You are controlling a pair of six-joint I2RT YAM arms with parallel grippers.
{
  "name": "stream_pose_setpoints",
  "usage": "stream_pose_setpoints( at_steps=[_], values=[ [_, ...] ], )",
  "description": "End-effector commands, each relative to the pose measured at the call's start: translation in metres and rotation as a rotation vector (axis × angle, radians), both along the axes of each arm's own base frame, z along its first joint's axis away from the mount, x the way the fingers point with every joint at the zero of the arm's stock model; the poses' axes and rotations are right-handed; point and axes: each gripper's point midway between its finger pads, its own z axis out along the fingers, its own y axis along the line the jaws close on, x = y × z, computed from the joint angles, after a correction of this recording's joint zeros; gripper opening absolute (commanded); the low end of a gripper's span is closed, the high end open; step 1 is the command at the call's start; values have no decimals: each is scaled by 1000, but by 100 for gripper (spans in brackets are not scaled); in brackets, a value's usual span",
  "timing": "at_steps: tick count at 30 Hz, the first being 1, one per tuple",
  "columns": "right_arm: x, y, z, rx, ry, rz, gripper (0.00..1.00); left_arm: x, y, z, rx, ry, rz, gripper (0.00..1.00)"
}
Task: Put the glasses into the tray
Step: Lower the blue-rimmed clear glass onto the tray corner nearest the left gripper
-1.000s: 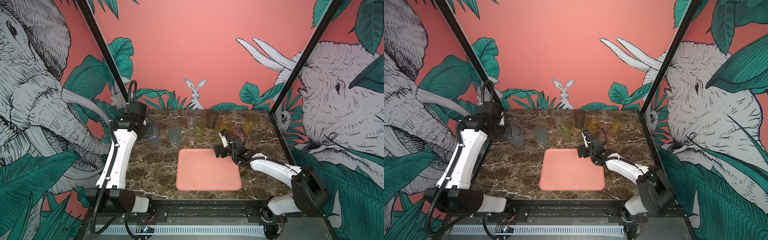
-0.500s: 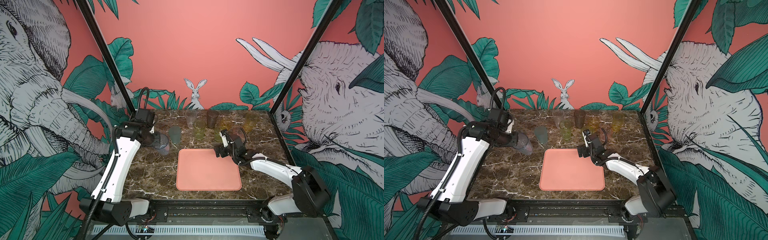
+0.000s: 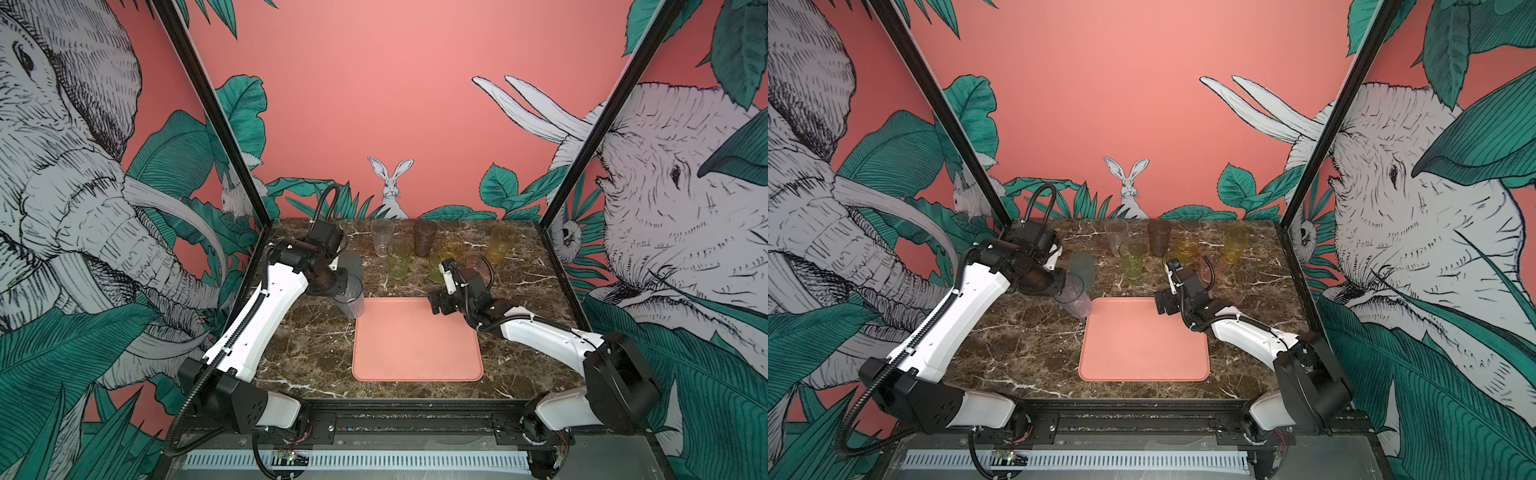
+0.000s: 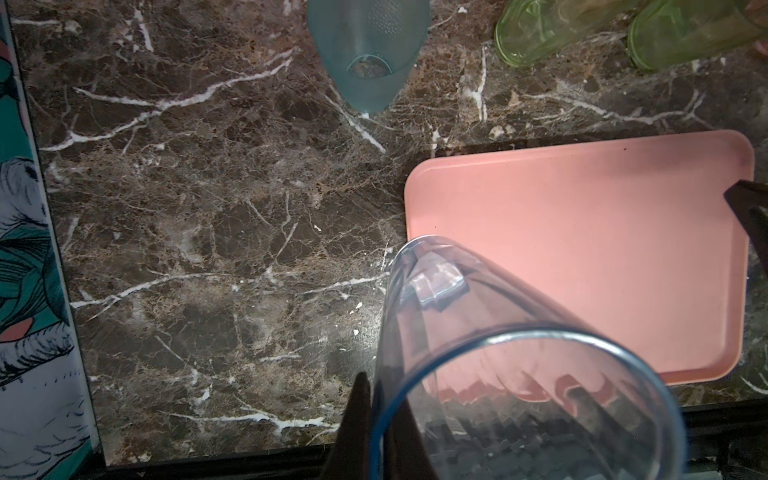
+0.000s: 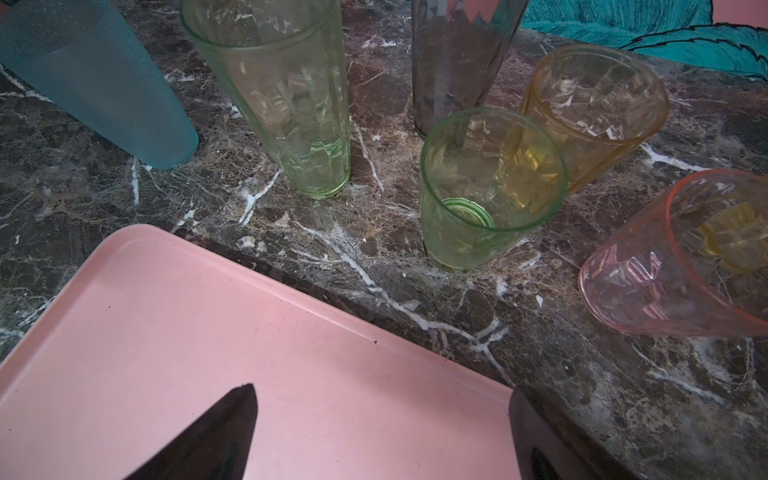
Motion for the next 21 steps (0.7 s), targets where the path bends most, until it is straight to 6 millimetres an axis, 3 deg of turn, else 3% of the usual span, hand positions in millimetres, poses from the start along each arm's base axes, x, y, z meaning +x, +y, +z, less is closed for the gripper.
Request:
stream_pose_setpoints(
  at_steps=[1, 9, 21],
  values=[
    [2, 2, 8, 21, -36, -7, 97, 2, -11, -2, -25, -1, -2, 0],
    [2, 2, 7, 21, -32, -7, 97, 11, -24, -18, -54, 17, 6, 0],
    [2, 3, 7, 22, -30, -8, 97, 24, -27, -38, -30, 44, 32, 0]
  ],
)
